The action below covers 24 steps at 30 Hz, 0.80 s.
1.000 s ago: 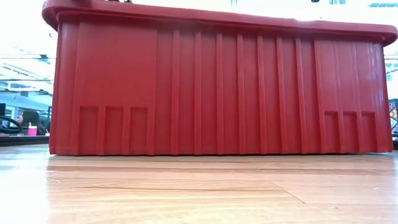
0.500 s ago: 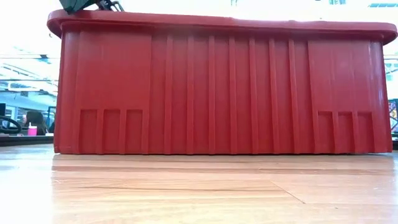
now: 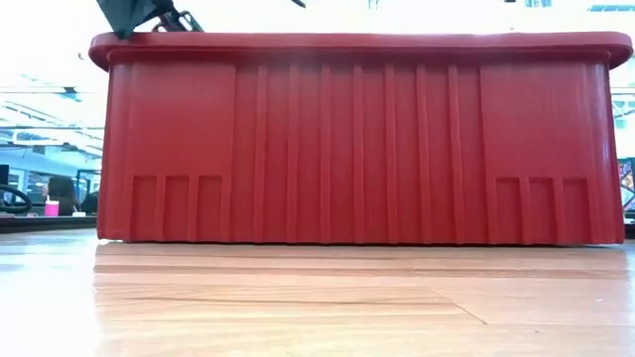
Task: Pick and place slides into bin
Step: Adjust the red bin, then return to Home Position
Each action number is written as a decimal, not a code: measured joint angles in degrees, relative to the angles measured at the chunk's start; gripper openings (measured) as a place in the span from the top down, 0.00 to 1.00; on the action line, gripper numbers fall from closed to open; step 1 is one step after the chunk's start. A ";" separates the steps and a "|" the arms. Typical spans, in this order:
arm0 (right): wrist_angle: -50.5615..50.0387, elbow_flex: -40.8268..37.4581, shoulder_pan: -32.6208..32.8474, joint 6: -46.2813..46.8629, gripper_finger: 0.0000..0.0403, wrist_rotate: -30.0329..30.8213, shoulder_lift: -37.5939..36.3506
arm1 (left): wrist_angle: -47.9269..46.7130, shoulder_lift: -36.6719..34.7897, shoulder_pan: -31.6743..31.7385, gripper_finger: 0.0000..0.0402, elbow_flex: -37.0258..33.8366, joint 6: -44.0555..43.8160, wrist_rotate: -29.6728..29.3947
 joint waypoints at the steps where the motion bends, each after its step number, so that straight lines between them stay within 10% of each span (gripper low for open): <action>1: -0.63 0.11 0.00 0.64 1.00 -0.01 -0.10 | -0.19 -0.79 0.03 1.00 0.46 -0.04 -0.53; 14: -36.23 28.63 -0.04 -1.13 1.00 4.66 2.96 | 9.69 -14.17 -0.18 1.00 17.36 -8.25 -23.75; 24: -38.34 27.72 0.00 4.46 1.00 -1.10 2.80 | 31.52 -30.87 -9.65 1.00 -0.36 -20.22 -34.57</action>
